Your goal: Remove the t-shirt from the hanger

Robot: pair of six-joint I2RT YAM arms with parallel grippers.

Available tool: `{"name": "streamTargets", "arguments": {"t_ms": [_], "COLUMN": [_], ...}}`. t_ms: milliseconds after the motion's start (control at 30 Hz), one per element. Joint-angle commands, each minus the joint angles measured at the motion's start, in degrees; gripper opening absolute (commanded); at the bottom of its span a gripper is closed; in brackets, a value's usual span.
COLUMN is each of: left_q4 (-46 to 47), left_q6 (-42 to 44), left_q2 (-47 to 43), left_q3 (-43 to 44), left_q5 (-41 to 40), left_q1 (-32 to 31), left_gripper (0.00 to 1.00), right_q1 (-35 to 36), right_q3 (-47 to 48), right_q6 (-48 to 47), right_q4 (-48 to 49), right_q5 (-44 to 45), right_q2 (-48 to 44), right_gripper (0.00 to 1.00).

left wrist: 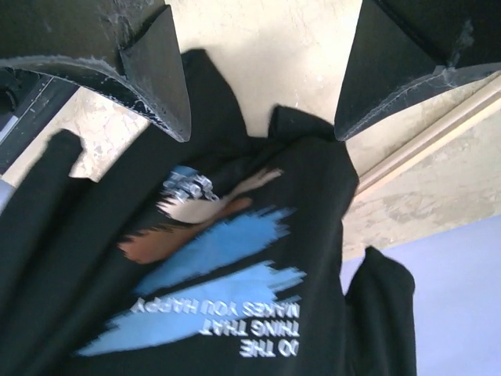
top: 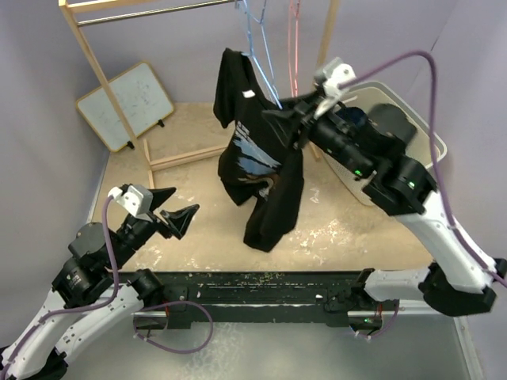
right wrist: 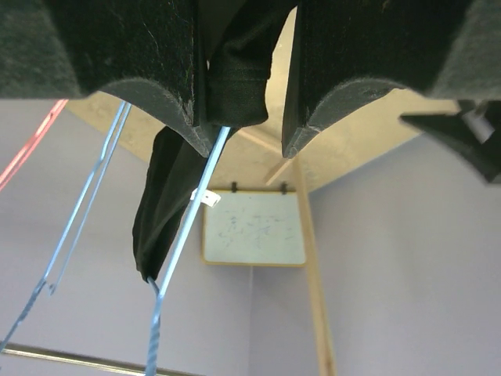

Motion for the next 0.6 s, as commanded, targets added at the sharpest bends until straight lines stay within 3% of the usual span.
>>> {"name": "streamTargets", "arguments": {"t_ms": [0, 200, 367, 567], "left_q4": [7.0, 10.4, 16.1, 16.4], "left_q6": [2.4, 6.0, 7.5, 9.0], "left_q2": [0.3, 4.4, 6.7, 11.8], "left_q3": [1.8, 9.1, 10.5, 11.7], "left_q5": [3.7, 12.6, 22.1, 32.2], "left_q1": [0.1, 0.1, 0.0, 0.0], "left_gripper": [0.79, 0.99, 0.99, 0.99], "right_q1": [-0.2, -0.2, -0.2, -0.2], "right_q3": [-6.9, -18.4, -26.6, -30.9], "right_q6": [5.0, 9.4, 12.9, 17.9], "right_q4": [-1.9, -8.4, -10.6, -6.0], "right_q5": [-9.5, -24.3, -32.6, -41.4], "right_q2": [-9.3, -20.5, -27.8, -36.0], "right_gripper": [0.0, 0.0, 0.0, 0.0]}}
